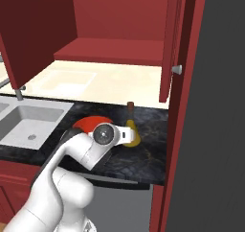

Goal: Retrieve the bottle and the shaker from the cabinet and place them next to the mixing bowl on the counter. Then add garlic from the fridge to the mixing bowl.

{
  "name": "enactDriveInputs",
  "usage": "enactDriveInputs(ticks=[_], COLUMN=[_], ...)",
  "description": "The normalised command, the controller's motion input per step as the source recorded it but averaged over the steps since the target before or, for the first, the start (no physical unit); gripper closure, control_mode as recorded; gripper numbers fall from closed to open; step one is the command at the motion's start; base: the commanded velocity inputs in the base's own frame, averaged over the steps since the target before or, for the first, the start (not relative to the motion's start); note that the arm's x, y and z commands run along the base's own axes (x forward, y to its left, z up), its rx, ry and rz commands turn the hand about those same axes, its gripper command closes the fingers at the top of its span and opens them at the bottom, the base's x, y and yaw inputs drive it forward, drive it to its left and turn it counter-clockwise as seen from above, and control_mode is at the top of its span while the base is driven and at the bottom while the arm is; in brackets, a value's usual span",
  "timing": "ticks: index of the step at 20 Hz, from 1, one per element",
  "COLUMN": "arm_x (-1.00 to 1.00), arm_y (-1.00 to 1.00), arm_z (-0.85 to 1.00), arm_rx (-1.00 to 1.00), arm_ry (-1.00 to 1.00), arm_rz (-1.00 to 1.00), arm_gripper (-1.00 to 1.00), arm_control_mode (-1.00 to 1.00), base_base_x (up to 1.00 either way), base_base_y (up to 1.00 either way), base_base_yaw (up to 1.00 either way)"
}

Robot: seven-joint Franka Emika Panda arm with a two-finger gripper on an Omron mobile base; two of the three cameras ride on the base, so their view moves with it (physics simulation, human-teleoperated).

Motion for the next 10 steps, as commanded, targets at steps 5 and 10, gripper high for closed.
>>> enactDriveInputs(ticks=[5,10], arm_x=[0.15,0.12], arm_y=[0.00,0.00], arm_z=[-0.15,-0.15], arm_rx=[0.09,0.16], arm_ry=[0.03,-0.01], arm_rz=[0.12,0.13], arm_gripper=[1.00,1.00], arm_control_mode=[-1.00,-1.00], base_base_x=[0.00,0.00], base_base_y=[0.00,0.00], base_base_yaw=[0.00,0.00])
